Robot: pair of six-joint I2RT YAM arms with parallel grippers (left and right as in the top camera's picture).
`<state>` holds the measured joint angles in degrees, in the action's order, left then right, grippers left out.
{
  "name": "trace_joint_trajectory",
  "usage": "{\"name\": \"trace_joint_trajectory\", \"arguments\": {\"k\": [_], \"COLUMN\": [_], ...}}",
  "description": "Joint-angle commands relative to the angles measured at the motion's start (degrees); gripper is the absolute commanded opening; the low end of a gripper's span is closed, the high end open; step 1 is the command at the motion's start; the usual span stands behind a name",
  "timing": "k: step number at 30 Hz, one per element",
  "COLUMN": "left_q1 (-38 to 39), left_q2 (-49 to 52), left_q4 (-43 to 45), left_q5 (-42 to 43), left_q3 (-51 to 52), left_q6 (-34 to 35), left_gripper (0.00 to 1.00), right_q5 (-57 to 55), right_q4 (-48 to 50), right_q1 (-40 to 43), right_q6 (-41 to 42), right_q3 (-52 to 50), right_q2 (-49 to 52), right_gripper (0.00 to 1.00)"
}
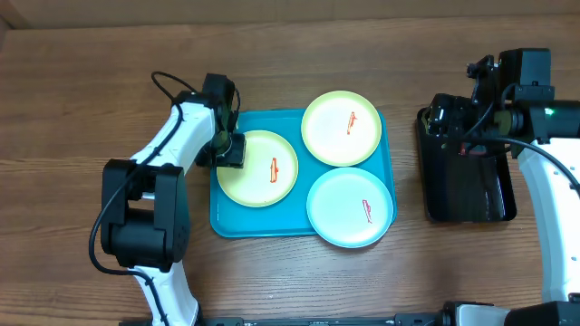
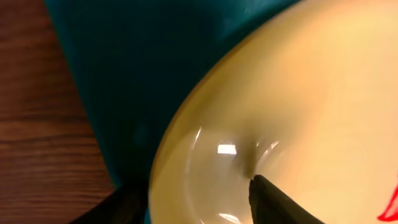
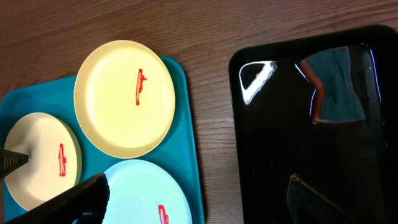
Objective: Clean dirty plates on tray and stack at the side
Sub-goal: 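Move left gripper to the rim of the left cream plate, then grasp the green scrub sponge from the black tray with right gripper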
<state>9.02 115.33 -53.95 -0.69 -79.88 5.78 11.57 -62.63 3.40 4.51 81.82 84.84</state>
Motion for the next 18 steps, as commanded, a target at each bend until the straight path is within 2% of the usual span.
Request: {"name": "trace_joint_trajectory", "arguments": {"k": [1,3,5,8,9,11,12,18], "left_q1": [0.0,0.0,0.0,0.0,0.0,0.0,0.0,0.0], "left_q2": [0.7,0.7,0.7,0.7,0.7,0.7,0.7,0.7], "left_q4": [0.3,0.2,0.0,0.1,0.1,0.3,0.3,0.4], "left_q5": [1.2,2.1,2.2,2.2,2.2,2.2,2.2,1.1], "left_q3": [2.0,2.2,2.2,2.2,2.2,2.2,2.2,2.2], "left_q6": [2.6,4.4,7.0,8.2,8.2,8.2,8.2,8.2], "left_gripper": [0.46,0.40,0.35,0.29,0.25,0.07,0.04,0.04], "right_q5": [-0.4,-0.6,-3.0,-9.3,-10.8,-13.7,-15.7,-14.3], "right_q4": [0.2,0.3,0.6,0.7,0.7,0.8,1.3,6.6], "right_q1": [0.4,0.4,0.4,0.4,0.4,0.8,1.5,7.4], "right_q6": [0.2,0.2,1.9,7.8,8.4,9.3,9.6,8.2], "right_q3": [1.4,1.4,1.4,1.4,1.4,1.4,1.4,1.4], "right_q2": [0.1,0.1,0.1,0.1,0.1,0.1,0.2,2.4], "right_gripper": [0.93,0.93,0.82,0.77,0.75,0.74,0.74,0.68]}}
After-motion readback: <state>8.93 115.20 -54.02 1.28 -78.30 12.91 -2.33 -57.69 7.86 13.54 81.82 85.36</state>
